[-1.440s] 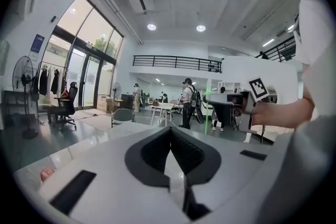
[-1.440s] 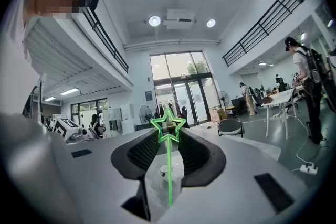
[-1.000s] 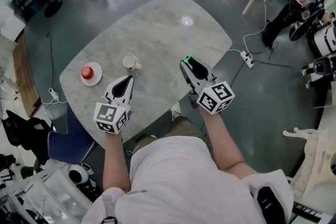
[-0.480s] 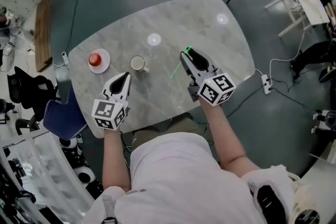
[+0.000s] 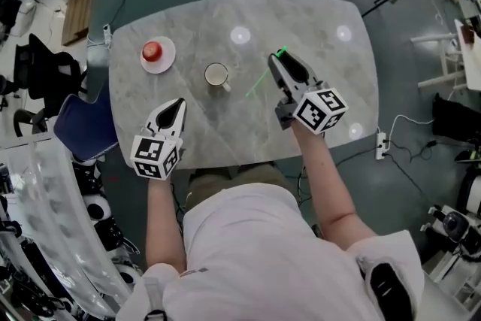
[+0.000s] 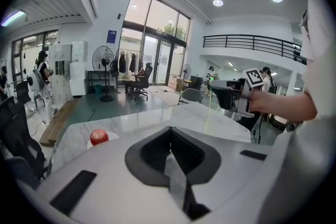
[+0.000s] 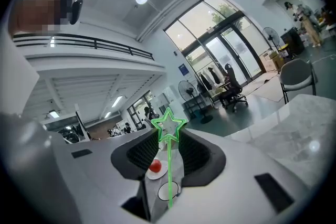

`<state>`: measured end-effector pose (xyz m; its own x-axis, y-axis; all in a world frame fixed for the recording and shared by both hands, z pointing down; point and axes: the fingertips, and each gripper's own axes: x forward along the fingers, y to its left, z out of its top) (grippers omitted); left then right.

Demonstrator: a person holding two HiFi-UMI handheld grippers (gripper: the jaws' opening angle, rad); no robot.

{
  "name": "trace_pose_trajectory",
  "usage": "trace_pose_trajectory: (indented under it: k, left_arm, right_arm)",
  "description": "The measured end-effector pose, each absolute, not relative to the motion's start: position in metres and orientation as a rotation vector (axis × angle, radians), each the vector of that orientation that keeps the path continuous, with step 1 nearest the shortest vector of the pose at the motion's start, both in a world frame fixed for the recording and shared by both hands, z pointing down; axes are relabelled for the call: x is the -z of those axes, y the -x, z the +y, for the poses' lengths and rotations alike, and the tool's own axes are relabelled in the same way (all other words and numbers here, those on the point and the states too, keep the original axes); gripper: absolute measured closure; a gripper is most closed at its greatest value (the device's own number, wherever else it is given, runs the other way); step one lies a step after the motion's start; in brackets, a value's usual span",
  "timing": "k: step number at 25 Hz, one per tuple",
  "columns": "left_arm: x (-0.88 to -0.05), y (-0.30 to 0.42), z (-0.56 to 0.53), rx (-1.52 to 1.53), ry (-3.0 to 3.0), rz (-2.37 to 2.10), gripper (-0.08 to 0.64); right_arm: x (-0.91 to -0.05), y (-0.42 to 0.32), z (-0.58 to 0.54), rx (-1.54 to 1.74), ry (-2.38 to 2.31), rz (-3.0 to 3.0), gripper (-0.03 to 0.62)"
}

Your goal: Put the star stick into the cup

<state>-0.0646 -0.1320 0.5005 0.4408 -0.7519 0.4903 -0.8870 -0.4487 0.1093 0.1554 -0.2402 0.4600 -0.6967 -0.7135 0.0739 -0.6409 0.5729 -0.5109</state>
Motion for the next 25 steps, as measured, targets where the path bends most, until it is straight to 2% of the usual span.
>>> trace_pose_trajectory:
  k: [14,25]
  left_arm:
    - [-0.53,0.141,-0.127,-0.5,-2.238,-1.415,0.557]
    - [-0.552,0.184,-0.122,-0.468,-2.139,-1.445,0.557]
  right_arm:
    - [-0.457,-0.028,-0.295,0.707,0.989,2.904,0.465]
    - [-0.526,0.026,-0.301,0.782,0.947,3.077,0.465]
